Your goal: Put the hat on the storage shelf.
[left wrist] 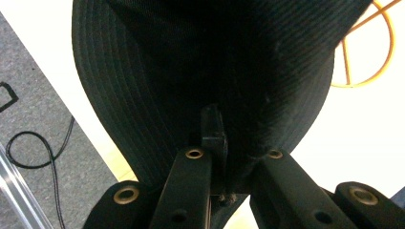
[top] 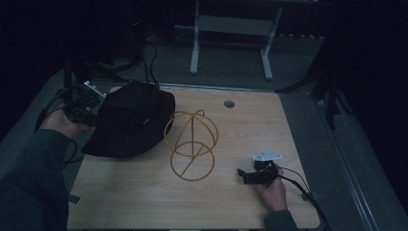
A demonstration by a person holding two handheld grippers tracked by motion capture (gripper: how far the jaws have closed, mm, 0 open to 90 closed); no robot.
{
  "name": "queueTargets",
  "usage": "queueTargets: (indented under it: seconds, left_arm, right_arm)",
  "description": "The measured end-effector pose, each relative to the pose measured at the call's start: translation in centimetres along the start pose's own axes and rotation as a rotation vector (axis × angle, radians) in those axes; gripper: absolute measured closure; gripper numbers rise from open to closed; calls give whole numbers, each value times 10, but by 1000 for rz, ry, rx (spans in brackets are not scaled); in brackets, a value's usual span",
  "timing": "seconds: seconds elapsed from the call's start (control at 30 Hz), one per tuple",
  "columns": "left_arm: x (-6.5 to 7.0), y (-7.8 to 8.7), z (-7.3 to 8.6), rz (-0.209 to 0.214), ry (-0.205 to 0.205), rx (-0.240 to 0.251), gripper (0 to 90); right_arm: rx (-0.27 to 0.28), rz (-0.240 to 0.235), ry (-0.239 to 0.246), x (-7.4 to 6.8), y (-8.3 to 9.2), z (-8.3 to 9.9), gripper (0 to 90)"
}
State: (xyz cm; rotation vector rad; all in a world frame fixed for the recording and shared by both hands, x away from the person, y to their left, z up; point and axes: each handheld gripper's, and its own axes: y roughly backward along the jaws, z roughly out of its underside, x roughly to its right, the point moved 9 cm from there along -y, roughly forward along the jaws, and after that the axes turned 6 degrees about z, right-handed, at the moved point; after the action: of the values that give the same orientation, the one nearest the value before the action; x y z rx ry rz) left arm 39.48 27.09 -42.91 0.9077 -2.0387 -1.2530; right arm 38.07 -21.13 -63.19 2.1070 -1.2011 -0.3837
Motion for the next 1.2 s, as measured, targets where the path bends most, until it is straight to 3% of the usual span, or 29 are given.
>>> queueTargets:
  seconds: [1.2]
  left_arm:
    - [4, 41, -2, 39, -25, 89, 883]
  right_arm:
    - [-1, -1, -1, 0, 0, 0, 130]
